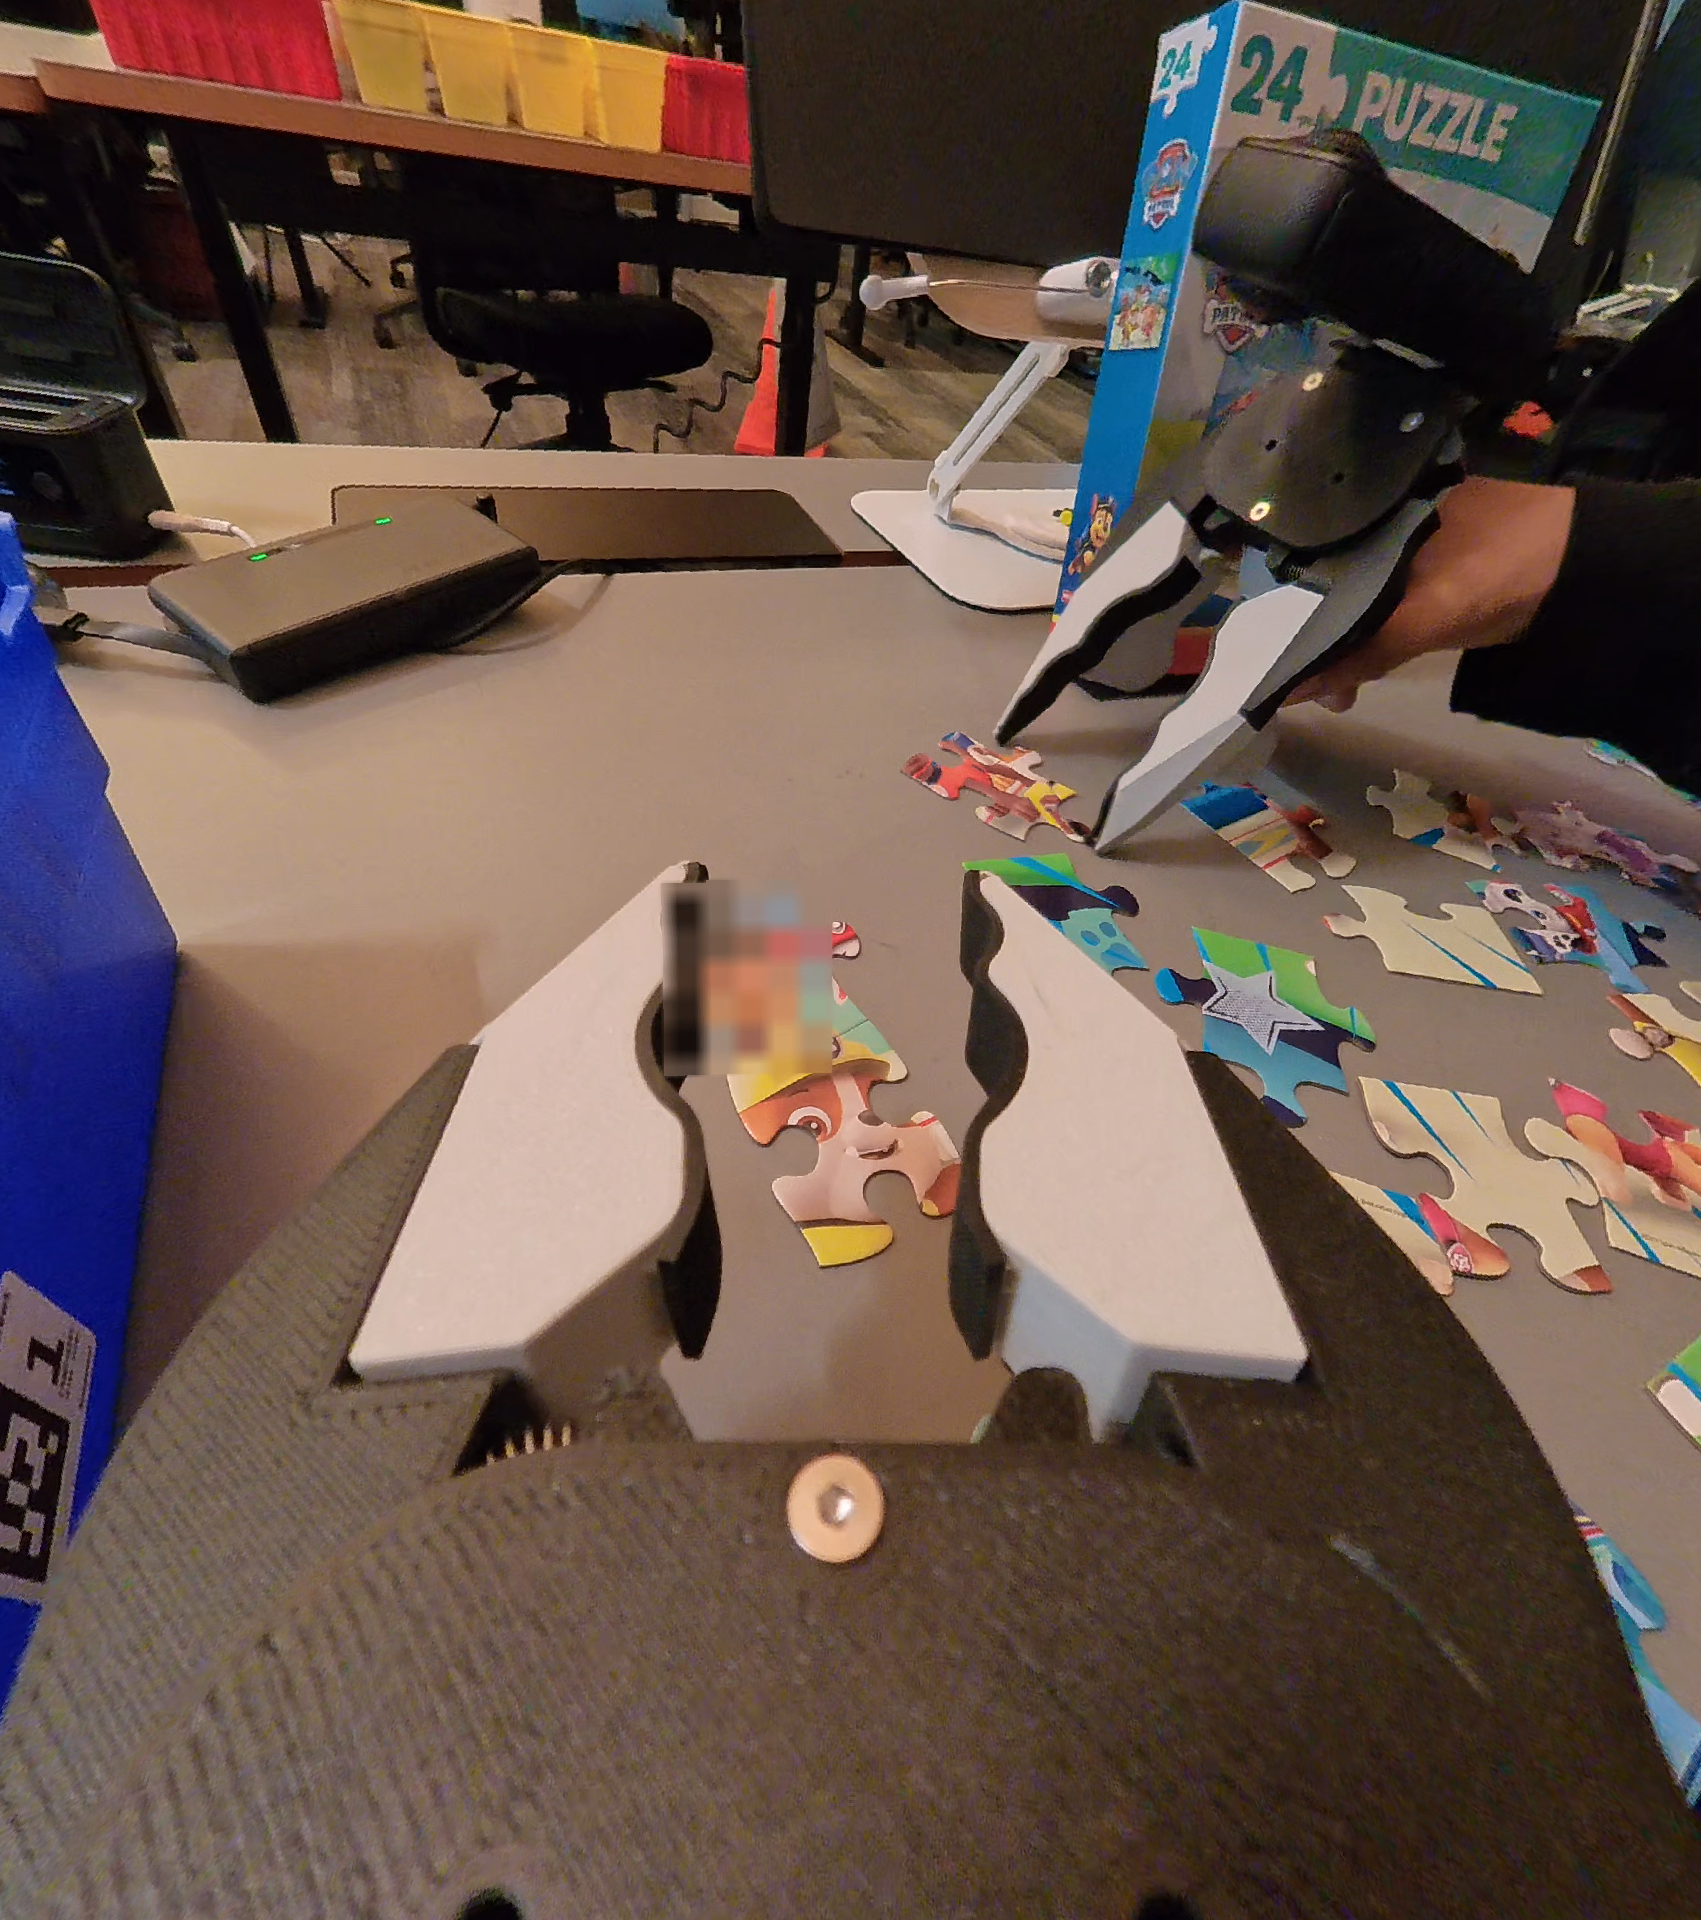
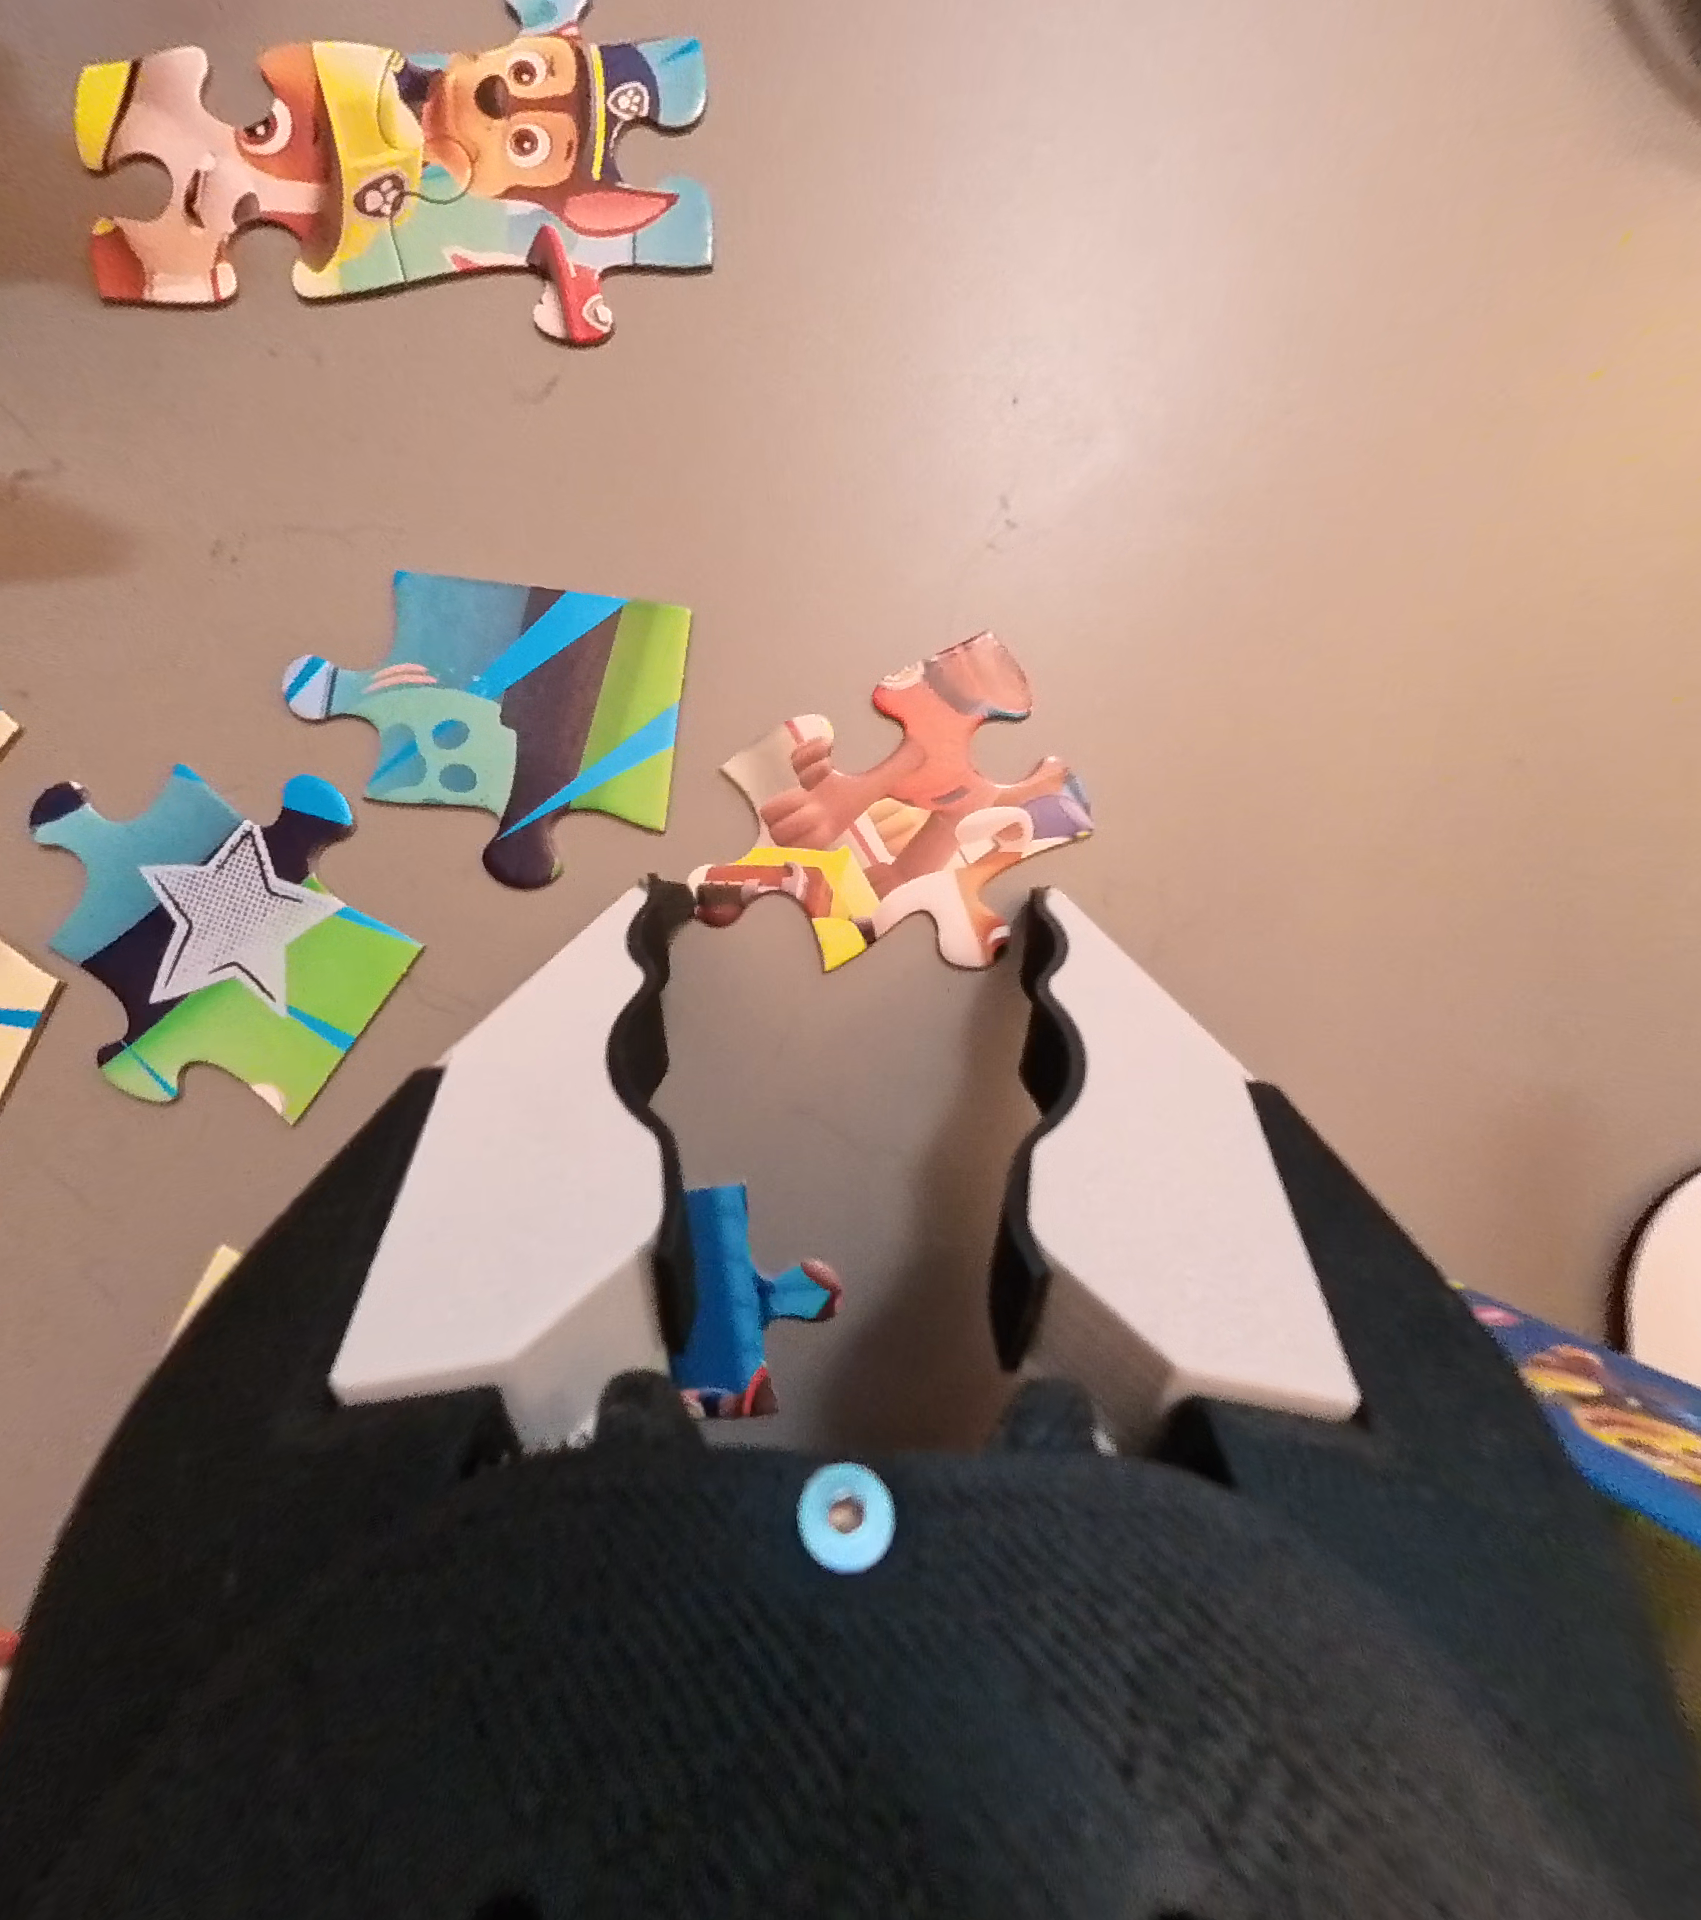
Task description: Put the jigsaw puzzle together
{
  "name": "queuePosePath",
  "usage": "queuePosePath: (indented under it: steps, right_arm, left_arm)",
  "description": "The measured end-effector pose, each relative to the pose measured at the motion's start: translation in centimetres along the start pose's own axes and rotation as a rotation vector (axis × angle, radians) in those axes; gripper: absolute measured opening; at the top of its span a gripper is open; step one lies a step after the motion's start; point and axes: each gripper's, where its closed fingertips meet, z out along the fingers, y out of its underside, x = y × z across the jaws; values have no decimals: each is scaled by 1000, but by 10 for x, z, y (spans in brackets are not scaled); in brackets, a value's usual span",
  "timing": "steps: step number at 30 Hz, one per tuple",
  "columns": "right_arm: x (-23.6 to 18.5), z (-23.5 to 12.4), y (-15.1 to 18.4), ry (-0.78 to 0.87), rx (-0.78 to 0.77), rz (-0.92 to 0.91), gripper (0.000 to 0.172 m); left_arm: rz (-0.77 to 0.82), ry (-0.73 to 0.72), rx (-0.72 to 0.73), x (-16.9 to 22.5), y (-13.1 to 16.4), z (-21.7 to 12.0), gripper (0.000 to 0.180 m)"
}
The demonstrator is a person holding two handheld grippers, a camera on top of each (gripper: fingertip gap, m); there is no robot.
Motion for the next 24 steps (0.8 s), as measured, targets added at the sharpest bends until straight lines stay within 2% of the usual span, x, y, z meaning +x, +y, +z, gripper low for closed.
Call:
queuePosePath:
  steps: [4,8,10,14,18,22,24]
  right_arm:
    - [0,-2,2,22,13,35,60]
    - [-2,-6,5,43,16,25,34]
    - [-4,-7,7,58,8,10,32]
    - [-8,-10,9,67,-12,0,33]
    - [4,-11,5,132,1,-13,51]
    - [8,-7,7,77,-1,66,52]
    - [10,-6,6,45,9,110,46]
  left_arm:
    - [0,0,-2,0,0,0,47]
    - [0,0,-1,0,0,0,47]
    - [-1,0,-1,0,0,0,47]
    - [-1,0,-2,0,0,0,47]
    - [1,0,-3,0,0,1,47]
    - [-4,0,1,-1,0,0,47]
    - [-6,0,1,-1,0,0,47]
